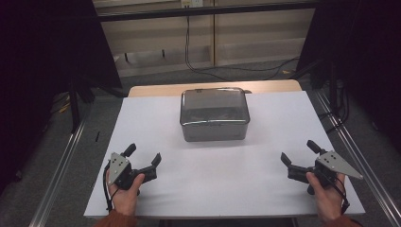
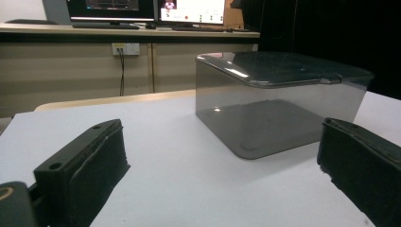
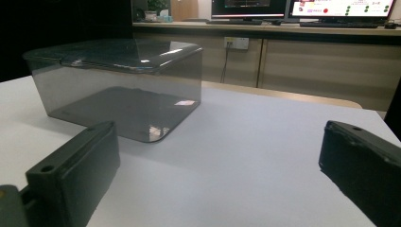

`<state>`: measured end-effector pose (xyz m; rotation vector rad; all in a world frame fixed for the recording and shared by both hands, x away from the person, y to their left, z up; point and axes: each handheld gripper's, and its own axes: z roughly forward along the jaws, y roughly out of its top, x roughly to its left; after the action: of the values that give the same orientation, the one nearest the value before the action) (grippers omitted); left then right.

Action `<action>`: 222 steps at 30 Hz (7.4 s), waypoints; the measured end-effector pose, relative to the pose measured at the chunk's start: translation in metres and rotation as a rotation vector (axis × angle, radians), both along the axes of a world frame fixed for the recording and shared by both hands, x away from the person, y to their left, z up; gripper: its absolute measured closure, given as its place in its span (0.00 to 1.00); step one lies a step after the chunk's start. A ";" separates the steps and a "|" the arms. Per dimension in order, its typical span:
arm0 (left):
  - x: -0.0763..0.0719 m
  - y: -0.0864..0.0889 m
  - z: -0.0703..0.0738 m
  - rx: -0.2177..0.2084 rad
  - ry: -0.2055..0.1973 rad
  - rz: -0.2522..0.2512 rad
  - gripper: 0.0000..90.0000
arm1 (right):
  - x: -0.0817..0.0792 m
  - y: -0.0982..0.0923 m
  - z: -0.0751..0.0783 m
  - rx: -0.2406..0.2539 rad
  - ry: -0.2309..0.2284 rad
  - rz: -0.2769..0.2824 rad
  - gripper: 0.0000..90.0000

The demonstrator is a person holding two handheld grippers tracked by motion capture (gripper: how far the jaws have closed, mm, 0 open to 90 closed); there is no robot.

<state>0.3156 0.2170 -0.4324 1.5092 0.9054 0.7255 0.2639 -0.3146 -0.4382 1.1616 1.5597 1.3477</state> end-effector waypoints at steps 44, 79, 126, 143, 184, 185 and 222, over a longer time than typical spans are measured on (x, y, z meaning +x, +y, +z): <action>-0.001 -0.006 0.000 0.021 0.009 -0.009 0.05 | 0.019 0.046 0.003 -0.026 0.014 0.195 0.00; 0.000 -0.006 -0.001 0.035 0.044 -0.018 0.05 | 0.069 0.126 0.024 -0.069 0.000 0.374 0.05; 0.002 -0.006 -0.002 0.046 0.058 -0.034 0.05 | 0.106 0.176 0.031 -0.950 -0.332 0.306 0.22; 0.003 -0.007 -0.003 0.050 0.064 -0.035 0.05 | 0.106 0.187 0.016 -1.152 -0.358 0.285 0.39; 0.007 -0.014 -0.004 0.086 0.075 -0.084 0.07 | 0.105 0.205 0.015 -1.284 -0.357 0.318 0.87; 0.007 -0.014 -0.004 0.086 0.076 -0.084 0.07 | 0.105 0.205 0.015 -1.286 -0.358 0.320 0.87; 0.042 -0.037 0.009 0.057 0.061 -0.157 0.02 | 0.108 0.202 0.029 -1.215 -0.379 0.299 0.87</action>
<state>0.3575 0.1798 -0.4236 1.6401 0.8070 0.5980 0.3719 -0.1122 -0.4092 -0.0718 1.8129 0.4801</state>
